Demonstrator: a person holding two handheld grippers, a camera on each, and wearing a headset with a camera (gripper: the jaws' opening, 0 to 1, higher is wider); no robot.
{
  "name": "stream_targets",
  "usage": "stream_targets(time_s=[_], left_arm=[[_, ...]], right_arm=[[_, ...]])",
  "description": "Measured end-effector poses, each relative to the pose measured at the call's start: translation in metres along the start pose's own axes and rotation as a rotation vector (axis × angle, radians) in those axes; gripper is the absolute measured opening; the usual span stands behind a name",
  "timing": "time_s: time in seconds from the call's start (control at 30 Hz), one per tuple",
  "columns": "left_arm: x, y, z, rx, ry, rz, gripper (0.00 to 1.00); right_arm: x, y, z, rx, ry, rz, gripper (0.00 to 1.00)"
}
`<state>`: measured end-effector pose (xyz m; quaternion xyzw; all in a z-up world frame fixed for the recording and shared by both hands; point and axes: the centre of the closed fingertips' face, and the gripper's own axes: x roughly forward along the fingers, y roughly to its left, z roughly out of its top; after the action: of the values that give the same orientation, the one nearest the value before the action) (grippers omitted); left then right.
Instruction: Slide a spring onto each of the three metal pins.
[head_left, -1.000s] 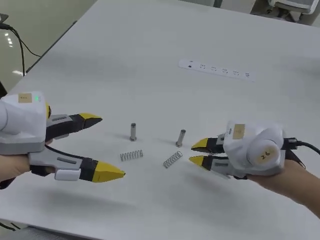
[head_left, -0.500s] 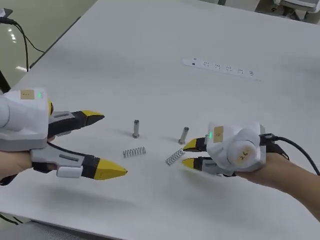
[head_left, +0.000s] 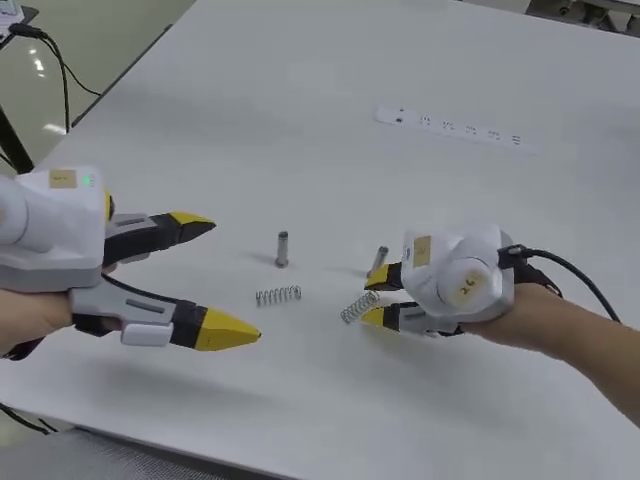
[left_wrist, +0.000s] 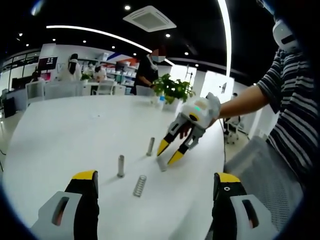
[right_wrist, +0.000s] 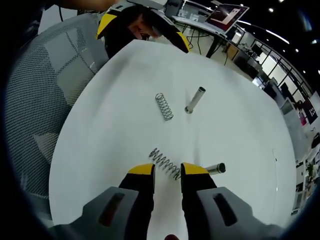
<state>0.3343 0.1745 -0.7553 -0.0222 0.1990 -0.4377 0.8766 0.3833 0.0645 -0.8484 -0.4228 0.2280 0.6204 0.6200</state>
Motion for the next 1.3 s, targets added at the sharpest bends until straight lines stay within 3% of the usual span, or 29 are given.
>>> stream_targets(time_s=[0.37, 0.6, 0.8, 1.23, 1.3], left_arm=[[-0.002, 0.001, -0.004, -0.002, 0.011, 0.001, 0.92], [-0.001, 0.0, -0.006, -0.003, 0.014, -0.002, 0.92], [0.0, -0.003, -0.004, 0.001, 0.017, -0.009, 0.91], [0.005, -0.014, 0.001, 0.014, 0.026, -0.047, 0.89], [0.007, -0.015, 0.004, 0.017, 0.013, -0.051, 0.89]], right_arm=[[0.007, 0.0, -0.013, 0.057, 0.038, 0.024, 0.13], [0.007, 0.0, -0.013, 0.111, 0.009, 0.026, 0.08], [0.006, 0.001, -0.014, 0.095, 0.013, 0.009, 0.08], [-0.025, -0.001, -0.008, 0.114, -0.027, -0.052, 0.08], [-0.031, 0.0, -0.008, 0.117, -0.032, -0.059, 0.08]])
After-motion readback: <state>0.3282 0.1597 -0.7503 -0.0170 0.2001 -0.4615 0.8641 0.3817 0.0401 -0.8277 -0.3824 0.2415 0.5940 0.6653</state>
